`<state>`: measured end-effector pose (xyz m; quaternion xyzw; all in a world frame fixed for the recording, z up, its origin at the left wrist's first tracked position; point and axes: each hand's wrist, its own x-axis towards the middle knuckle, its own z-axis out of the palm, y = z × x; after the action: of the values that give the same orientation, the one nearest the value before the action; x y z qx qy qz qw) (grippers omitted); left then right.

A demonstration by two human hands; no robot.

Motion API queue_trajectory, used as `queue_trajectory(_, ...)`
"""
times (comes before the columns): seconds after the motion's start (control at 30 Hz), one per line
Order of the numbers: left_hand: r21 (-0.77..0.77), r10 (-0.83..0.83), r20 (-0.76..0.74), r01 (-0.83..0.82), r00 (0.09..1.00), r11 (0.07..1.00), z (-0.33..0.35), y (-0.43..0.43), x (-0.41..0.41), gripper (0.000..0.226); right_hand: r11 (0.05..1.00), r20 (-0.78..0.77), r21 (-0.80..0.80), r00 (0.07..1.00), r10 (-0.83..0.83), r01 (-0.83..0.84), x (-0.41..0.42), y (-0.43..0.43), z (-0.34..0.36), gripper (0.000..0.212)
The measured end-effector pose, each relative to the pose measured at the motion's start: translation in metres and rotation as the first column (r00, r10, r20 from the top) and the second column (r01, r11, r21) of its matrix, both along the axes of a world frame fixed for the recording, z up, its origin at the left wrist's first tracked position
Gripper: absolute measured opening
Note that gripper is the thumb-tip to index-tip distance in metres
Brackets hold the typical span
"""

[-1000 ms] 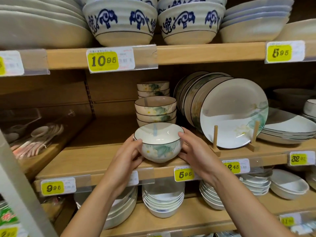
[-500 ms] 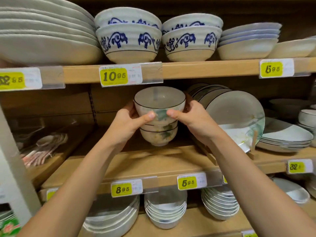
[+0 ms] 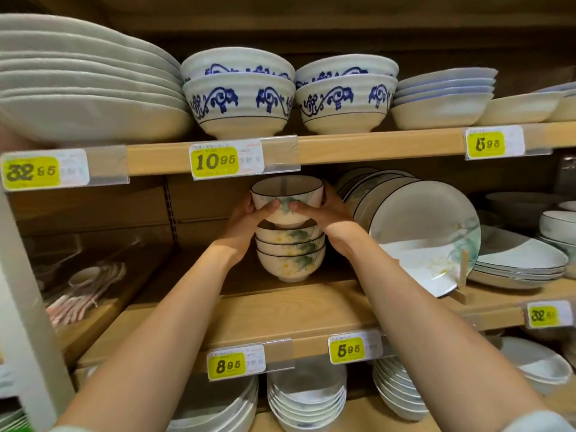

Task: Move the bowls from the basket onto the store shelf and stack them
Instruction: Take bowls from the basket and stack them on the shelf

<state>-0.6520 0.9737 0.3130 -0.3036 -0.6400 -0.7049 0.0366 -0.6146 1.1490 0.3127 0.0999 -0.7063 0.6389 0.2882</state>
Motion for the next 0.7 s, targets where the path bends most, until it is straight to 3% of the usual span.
queue_trajectory(0.23,0.015,-0.041,0.023,0.041,0.999,0.999,-0.025,0.002,-0.014,0.055,0.999,0.104,0.039,0.995,-0.004,0.0,-0.019,0.003,-0.017,0.079)
queue_trajectory(0.7,-0.038,-0.002,-0.008,0.001,1.0,0.999,-0.04,0.0,-0.031,0.058,0.994,0.146,0.081,0.986,-0.08,0.069,-0.024,0.0,-0.031,0.07)
